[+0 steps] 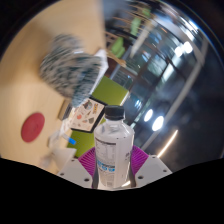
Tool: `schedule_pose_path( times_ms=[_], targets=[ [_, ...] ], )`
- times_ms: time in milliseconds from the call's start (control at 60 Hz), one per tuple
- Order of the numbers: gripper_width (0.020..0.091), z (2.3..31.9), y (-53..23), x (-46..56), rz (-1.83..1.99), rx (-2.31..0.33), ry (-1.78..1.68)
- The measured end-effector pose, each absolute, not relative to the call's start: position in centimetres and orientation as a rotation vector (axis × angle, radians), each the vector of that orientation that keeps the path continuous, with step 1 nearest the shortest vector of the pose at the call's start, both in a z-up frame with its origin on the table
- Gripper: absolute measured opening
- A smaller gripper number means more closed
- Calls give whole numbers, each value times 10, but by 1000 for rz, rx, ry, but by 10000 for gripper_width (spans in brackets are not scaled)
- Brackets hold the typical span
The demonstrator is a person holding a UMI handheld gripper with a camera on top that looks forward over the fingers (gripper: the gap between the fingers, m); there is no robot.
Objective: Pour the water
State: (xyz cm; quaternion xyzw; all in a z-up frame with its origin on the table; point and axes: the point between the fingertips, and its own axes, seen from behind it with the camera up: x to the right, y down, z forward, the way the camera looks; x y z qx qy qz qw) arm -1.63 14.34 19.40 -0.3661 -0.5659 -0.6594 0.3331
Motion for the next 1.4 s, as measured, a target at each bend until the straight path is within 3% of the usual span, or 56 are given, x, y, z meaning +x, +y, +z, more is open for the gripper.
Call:
schedule_pose_path(
  times_ms=[67, 150, 183, 500, 617, 750, 833, 850, 933, 1017, 1100, 1233, 1400],
  targets=[
    [427, 188, 152, -42, -1846, -733, -1613],
    [429, 189, 131, -60, -1916, -643, -1668],
    [429, 192, 155, -52, -1912, -638, -1674],
    [426, 192, 137, -42, -1885, -676, -1665],
    [428, 230, 129, -44, -1618, -913, -1291],
    [427, 260, 137, 3, -945, -1319, -621],
    [428, 237, 115, 14, -527, -1429, -323],
    [426, 227, 142, 17, -463, -1464, -306],
    [427, 173, 142, 30, -186, -1575, -110],
    [428, 118, 149, 30, -73, -1670, -86],
    [428, 87, 161, 26, -4, -1688, -105],
    [441, 62, 155, 24, 51, -1742, -122],
    [428, 70, 144, 24, 65, -1774, -73]
  ],
)
